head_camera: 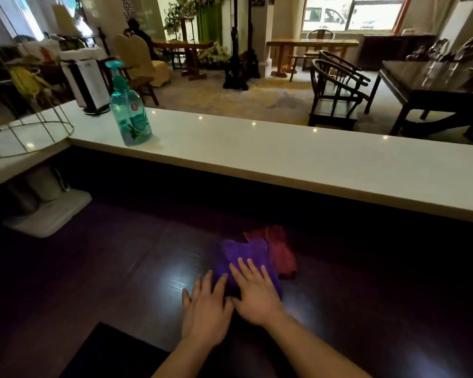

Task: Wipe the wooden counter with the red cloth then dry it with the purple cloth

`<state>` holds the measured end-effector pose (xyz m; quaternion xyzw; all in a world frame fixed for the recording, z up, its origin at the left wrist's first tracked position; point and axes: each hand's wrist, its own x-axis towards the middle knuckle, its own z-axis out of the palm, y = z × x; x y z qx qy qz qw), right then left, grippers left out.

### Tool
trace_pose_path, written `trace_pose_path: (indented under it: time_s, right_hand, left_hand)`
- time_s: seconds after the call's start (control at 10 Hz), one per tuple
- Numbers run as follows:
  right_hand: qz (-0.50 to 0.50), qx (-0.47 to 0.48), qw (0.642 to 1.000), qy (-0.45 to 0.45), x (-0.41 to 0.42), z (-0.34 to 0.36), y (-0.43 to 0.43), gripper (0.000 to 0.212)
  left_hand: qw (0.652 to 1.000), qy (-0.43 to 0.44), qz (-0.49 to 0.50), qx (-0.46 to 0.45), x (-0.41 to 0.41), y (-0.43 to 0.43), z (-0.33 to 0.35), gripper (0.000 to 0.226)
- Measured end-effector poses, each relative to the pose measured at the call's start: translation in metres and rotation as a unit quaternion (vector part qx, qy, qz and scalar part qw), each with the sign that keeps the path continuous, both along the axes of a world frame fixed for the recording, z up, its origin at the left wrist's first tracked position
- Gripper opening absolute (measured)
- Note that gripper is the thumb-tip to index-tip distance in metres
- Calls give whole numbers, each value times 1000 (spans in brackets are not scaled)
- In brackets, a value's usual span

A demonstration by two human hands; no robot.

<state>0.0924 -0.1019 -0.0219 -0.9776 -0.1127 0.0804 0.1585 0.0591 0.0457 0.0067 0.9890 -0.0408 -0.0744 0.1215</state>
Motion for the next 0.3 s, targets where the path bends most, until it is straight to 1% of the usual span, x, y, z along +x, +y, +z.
trace_pose_path:
  time_s: [0.1, 0.2, 0.3]
  right_hand:
    - [6, 43, 999, 5, 5, 4, -13, 78]
    - [-18, 100, 995, -19, 3, 23, -31, 66]
    - [-42, 108, 992, -57, -7, 37, -47, 59]
  left_hand:
    - [999, 22, -14, 20, 7, 0, -9, 62]
    - [1000, 18, -7, 11, 10, -1, -9, 65]
    - [1000, 9, -7, 3, 19, -1, 2, 67]
